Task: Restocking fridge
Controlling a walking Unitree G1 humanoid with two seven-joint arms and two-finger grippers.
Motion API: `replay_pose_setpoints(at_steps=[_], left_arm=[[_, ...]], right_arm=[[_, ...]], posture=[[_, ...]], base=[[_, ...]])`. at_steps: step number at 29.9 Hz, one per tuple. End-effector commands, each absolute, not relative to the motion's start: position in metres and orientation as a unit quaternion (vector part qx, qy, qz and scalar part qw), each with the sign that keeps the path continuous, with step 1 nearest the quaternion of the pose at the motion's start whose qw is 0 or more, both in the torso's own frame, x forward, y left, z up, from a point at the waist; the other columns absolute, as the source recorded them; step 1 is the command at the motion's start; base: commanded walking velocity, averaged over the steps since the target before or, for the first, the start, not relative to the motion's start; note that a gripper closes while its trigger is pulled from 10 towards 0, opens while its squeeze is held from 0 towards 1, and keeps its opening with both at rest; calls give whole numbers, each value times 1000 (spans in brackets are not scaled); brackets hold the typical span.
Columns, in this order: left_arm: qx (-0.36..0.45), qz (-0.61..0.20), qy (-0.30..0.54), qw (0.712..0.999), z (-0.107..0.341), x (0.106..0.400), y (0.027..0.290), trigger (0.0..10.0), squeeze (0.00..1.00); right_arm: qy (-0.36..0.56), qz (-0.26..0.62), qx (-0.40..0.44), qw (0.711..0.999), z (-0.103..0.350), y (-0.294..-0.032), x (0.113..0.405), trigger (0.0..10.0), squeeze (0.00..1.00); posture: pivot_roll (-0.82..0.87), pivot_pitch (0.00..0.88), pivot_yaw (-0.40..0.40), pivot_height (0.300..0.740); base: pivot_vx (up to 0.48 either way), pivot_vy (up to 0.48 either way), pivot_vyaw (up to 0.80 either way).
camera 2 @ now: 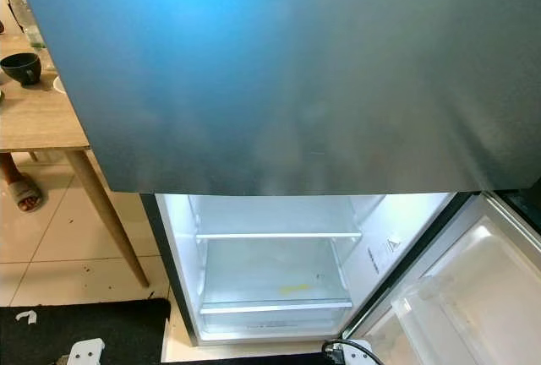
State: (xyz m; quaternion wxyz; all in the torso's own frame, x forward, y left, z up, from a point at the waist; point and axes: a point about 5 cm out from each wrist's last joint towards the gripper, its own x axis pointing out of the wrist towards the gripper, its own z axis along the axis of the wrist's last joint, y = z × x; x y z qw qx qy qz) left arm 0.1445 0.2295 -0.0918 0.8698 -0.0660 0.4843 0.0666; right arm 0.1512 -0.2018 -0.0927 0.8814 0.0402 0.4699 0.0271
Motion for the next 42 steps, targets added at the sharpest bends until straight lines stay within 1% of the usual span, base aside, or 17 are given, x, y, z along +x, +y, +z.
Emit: replay_pose_setpoints(at_steps=[1,14,21,42], left_arm=[[-69,60,498,862,-96,137,225,10000,0],[-69,55,499,862,-96,137,222,10000,0],[-69,57,505,859,-98,131,224,10000,0],[-68,55,504,860,-98,131,224,10000,0]], right_arm=[[480,22,41,876,-95,-202,146,10000,0],[483,27,35,875,-95,-202,146,10000,0],[488,21,38,872,-97,-201,142,10000,0],[491,17,39,870,-98,-202,140,10000,0]], posture=[[-51,55,-17,740],[-49,64,-19,740],[-50,69,-17,740],[-49,70,-15,740]], base=[[0,0,0],[0,0,0],[-258,0,0],[-291,0,0]])
